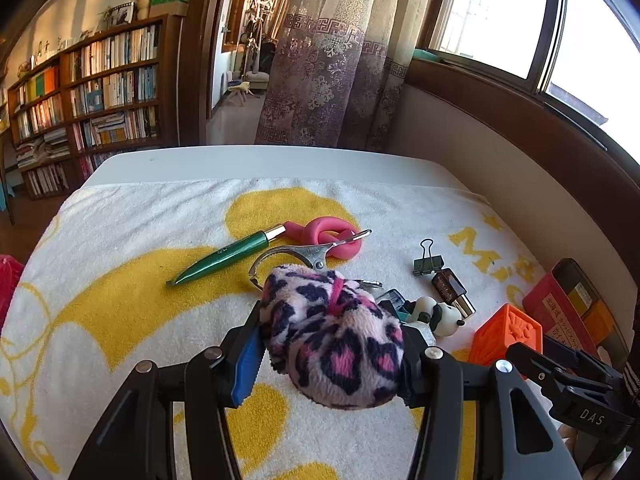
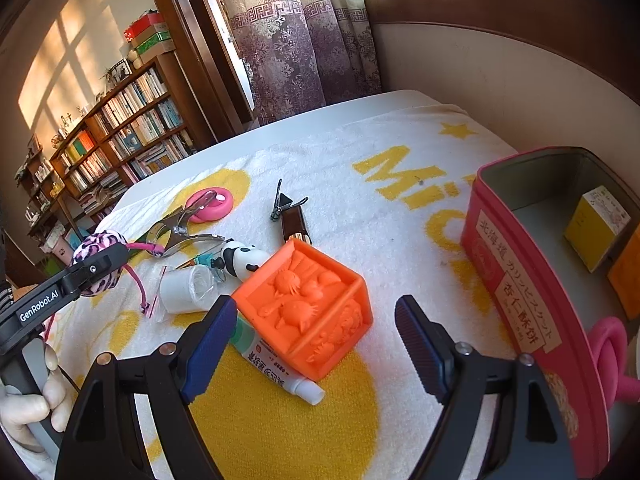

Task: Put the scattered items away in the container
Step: 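Lift the leopard plush with the left gripper while the right grasps the orange rubber cube, then carry the orange cube into the tin and open the right gripper while the left carries the plush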

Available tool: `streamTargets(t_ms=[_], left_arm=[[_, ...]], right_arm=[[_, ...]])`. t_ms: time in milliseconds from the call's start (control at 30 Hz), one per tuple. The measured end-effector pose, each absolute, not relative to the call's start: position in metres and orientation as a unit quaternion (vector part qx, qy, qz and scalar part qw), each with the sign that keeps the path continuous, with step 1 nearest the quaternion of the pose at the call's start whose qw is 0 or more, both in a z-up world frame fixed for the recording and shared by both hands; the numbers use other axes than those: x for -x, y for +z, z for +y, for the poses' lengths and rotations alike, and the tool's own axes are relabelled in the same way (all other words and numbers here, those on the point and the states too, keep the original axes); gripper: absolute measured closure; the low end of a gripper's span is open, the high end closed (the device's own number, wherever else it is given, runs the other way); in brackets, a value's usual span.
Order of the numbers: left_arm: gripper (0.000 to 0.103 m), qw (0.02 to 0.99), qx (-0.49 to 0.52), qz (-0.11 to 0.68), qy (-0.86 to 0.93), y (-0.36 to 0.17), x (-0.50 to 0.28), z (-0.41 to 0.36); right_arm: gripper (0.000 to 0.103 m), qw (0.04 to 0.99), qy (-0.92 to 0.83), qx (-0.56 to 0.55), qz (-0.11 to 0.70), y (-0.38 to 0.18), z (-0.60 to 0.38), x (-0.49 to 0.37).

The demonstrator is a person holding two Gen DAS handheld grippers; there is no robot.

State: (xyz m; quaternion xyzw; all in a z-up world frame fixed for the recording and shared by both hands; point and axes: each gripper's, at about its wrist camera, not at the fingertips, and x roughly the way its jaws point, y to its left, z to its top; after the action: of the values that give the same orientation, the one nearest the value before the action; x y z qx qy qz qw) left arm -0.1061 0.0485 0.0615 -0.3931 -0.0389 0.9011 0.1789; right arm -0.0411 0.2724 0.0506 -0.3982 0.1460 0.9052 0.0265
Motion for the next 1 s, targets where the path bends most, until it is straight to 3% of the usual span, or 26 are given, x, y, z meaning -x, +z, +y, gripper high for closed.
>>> streamTargets(t_ms=[267, 367, 800, 1000], left_arm=[[0.048, 0.177, 0.405, -0.042, 0.896, 0.055, 0.107, 0.048], [0.048, 0.178, 0.407, -0.041, 0.895, 0.053, 0.107, 0.049], [0.048, 0.186, 0.406, -0.033, 0.894, 0.055, 0.102, 0.056], [0.048, 0.191, 0.399, -0.027, 0.896, 0.061, 0.096, 0.063]], right_arm=[[0.017, 0.040, 0.893, 0.435, 0.109, 0.034, 0.258, 0.066], [0.024, 0.045, 0.891, 0.439, 0.108, 0.026, 0.261, 0.063], [0.025, 0.055, 0.921, 0.360, 0.136, 0.073, 0.276, 0.015], [0.024, 0.102, 0.931, 0.316, 0.151, 0.102, 0.315, -0.018]])
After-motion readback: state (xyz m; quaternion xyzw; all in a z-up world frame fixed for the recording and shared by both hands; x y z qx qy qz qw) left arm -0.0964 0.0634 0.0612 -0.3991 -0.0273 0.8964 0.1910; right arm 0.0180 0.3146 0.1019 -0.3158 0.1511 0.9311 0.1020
